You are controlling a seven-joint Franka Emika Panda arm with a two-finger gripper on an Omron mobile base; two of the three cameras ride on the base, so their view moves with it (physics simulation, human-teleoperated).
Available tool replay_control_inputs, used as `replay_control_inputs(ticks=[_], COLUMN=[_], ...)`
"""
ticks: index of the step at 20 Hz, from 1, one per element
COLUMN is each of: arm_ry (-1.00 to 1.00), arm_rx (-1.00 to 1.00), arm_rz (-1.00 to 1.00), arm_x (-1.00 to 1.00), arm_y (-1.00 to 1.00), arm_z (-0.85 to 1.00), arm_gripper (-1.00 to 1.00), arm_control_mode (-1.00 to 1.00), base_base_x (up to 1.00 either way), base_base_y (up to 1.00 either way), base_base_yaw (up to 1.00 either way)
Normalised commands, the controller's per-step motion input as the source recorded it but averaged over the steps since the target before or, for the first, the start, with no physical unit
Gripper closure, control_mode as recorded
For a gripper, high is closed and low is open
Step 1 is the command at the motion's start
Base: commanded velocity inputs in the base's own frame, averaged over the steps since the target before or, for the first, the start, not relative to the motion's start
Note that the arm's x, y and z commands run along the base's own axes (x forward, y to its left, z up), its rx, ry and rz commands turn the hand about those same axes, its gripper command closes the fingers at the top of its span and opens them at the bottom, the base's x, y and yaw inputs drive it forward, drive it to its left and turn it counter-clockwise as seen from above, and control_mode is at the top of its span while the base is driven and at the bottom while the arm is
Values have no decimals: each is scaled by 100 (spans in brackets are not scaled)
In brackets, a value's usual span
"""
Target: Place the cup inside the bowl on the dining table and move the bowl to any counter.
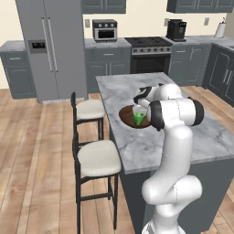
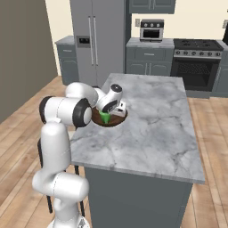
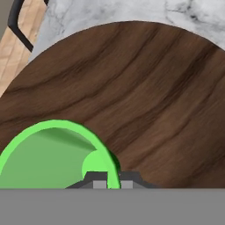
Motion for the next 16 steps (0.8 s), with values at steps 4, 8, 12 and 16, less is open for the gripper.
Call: replay_control_inputs(ticks=[4, 8, 12, 16], arm_ry=[0, 0, 0, 0], arm_rx=[0, 0, 0, 0], arm_rz=[0, 0, 0, 0], arm_x=[6, 0, 0, 0], arm_y=[0, 0, 0, 0], arm_z=[-9, 0, 0, 0], arm_gripper=[100, 100, 100, -100], arm_control_mode=[-100, -100, -100, -100], base_base_x=[0, 0, 0, 0], base_base_y=[0, 0, 0, 0], base_base_yaw=[0, 0, 0, 0])
